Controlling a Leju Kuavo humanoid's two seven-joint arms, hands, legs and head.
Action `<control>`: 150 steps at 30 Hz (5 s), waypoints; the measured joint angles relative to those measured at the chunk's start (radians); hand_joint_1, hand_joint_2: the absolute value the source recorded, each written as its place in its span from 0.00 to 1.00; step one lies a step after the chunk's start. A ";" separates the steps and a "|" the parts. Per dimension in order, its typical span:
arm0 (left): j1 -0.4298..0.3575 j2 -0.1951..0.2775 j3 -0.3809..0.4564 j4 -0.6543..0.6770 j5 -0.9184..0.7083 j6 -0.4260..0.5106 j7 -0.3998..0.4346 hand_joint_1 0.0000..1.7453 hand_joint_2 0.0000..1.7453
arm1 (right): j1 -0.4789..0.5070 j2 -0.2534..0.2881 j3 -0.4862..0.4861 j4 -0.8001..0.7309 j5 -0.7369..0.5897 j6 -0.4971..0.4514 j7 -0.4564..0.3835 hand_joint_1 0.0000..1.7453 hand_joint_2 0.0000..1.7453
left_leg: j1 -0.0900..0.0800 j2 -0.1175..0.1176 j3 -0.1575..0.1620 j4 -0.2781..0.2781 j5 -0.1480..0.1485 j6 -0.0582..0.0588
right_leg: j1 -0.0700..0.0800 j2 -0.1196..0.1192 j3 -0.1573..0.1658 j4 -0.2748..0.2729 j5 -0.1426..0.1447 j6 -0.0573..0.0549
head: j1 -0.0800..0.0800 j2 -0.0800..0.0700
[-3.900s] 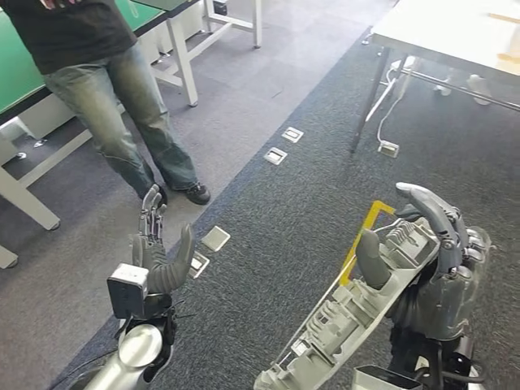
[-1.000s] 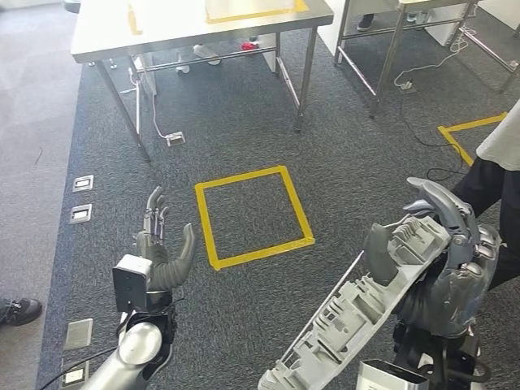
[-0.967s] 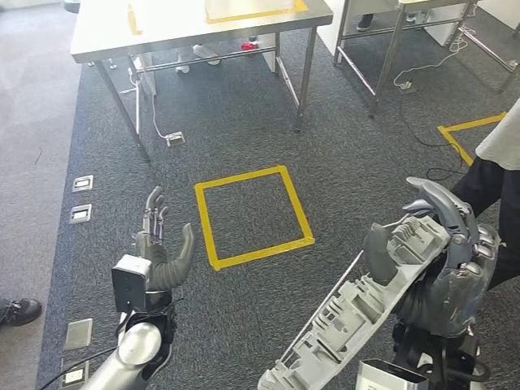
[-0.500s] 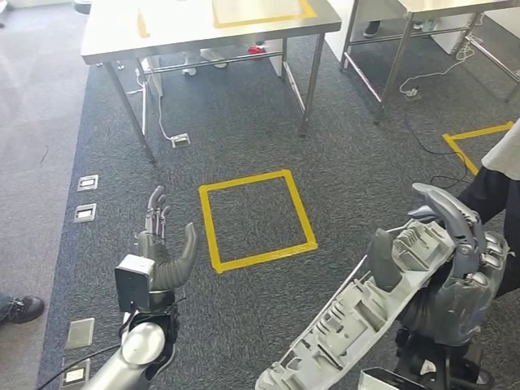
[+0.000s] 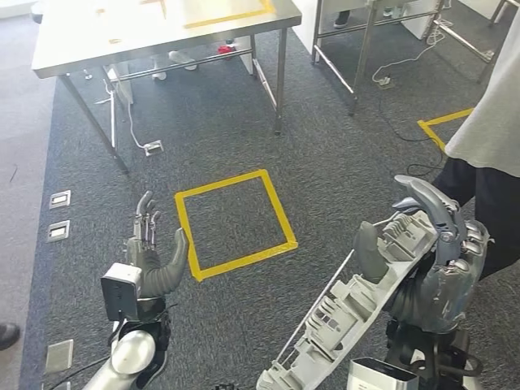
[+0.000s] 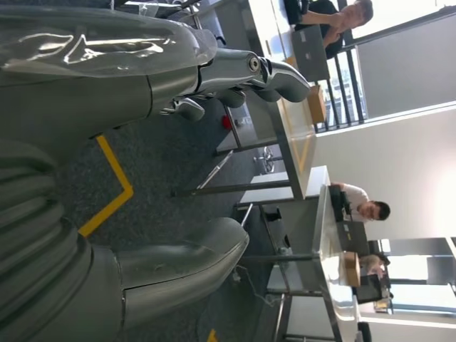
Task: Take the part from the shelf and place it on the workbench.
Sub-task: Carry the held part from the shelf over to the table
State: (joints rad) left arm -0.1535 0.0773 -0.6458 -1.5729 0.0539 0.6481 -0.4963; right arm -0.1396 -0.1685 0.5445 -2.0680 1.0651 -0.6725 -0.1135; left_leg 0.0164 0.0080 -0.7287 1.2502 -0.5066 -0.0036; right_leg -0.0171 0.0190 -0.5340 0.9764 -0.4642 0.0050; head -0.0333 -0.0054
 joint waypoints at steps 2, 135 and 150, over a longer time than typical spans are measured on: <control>0.000 0.001 0.000 -0.002 -0.001 0.000 0.000 0.00 1.00 | -0.001 0.000 0.001 0.000 0.000 0.000 0.002 1.00 1.00 | -0.015 -0.006 0.044 -0.135 0.094 0.028 | 0.009 0.007 0.018 -0.001 -0.012 -0.002 | -0.005 0.000; -0.029 -0.030 -0.003 0.045 0.002 -0.044 -0.051 0.00 1.00 | 0.053 0.001 -0.011 0.003 0.049 0.000 0.025 1.00 1.00 | -0.003 -0.013 0.120 -0.288 0.116 0.029 | 0.007 -0.004 0.110 0.061 -0.112 0.018 | 0.040 0.000; -0.029 -0.047 -0.004 0.053 0.000 -0.044 -0.057 0.00 1.00 | 0.069 0.001 -0.013 -0.005 0.053 0.000 0.038 1.00 1.00 | -0.007 -0.014 0.201 -0.211 0.007 -0.016 | 0.006 -0.013 0.022 -0.017 0.003 -0.020 | 0.067 0.000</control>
State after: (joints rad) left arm -0.1822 0.0306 -0.6499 -1.5202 0.0540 0.6042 -0.5533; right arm -0.0702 -0.1673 0.5316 -2.0729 1.1178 -0.6725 -0.0753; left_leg 0.0089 -0.0064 -0.5278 1.0392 -0.5000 -0.0195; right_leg -0.0107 0.0061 -0.5118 0.9596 -0.4610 -0.0152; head 0.0336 -0.0055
